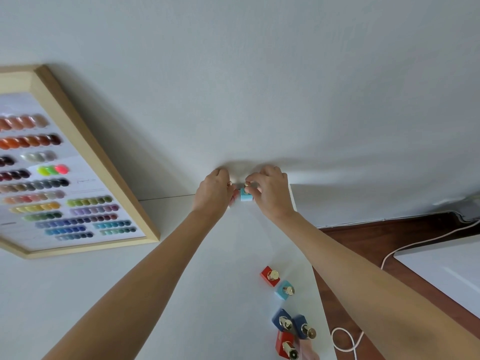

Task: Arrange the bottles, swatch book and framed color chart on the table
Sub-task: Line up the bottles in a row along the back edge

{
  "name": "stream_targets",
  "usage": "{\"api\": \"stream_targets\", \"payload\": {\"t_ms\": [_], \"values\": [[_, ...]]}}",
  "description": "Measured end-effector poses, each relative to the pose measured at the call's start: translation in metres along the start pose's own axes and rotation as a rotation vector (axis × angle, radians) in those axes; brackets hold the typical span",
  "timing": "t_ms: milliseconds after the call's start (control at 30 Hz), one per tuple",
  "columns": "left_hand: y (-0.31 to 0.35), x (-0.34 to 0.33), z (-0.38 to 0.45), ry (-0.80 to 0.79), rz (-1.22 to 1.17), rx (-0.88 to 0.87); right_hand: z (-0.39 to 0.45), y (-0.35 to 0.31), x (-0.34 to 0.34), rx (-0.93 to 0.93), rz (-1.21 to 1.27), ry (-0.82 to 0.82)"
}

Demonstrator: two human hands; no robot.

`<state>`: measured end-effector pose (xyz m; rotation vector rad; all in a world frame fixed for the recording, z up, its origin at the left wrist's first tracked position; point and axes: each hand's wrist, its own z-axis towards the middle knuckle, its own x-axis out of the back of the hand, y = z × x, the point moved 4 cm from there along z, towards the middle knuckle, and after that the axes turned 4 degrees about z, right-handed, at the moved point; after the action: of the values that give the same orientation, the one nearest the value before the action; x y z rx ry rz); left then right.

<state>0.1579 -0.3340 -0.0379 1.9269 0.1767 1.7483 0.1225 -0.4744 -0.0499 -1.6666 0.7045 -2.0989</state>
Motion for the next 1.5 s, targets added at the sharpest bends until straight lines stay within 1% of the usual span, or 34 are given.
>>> {"api": "stream_targets", "payload": {"t_ms": [133,233,367,433,500,567,600,667,767,933,1000,1167,1367,1500], "values": [[-0.001,-0.001,0.001,0.036,-0.092,0.143,0.005,-0.003,-0.004,0.032,-0.068,0.004],[-0.001,-0.005,0.002,0.041,-0.128,0.213,0.004,-0.002,-0.004,0.032,-0.057,0.061],[-0.011,-0.008,-0.003,0.067,-0.245,0.239,-0.015,0.010,-0.001,-0.025,0.088,0.125],[-0.020,-0.011,-0.009,0.074,-0.259,0.237,-0.026,0.018,-0.001,-0.030,0.159,0.153],[-0.029,-0.017,-0.014,0.014,-0.246,0.255,-0.032,0.029,-0.002,-0.057,0.205,0.172],[-0.036,-0.026,-0.017,-0.086,-0.207,0.294,-0.033,0.037,-0.005,-0.123,0.245,0.160],[-0.038,-0.030,-0.017,-0.124,-0.191,0.314,-0.031,0.039,-0.007,-0.161,0.264,0.143],[-0.038,-0.034,-0.015,-0.150,-0.192,0.337,-0.027,0.041,-0.013,-0.212,0.299,0.089],[-0.036,-0.038,-0.011,-0.140,-0.212,0.343,-0.020,0.043,-0.022,-0.223,0.321,0.034],[-0.033,-0.047,-0.009,-0.126,-0.215,0.350,-0.019,0.050,-0.026,-0.231,0.302,0.104],[-0.033,-0.050,-0.008,-0.119,-0.232,0.350,-0.018,0.051,-0.027,-0.230,0.334,0.118],[-0.033,-0.053,-0.006,-0.108,-0.251,0.357,-0.013,0.053,-0.031,-0.309,0.465,0.096],[-0.029,-0.054,-0.004,-0.135,-0.216,0.333,-0.011,0.054,-0.033,-0.367,0.431,0.108],[-0.029,-0.054,-0.004,-0.142,-0.194,0.328,-0.007,0.054,-0.029,-0.376,0.402,0.083]]}}
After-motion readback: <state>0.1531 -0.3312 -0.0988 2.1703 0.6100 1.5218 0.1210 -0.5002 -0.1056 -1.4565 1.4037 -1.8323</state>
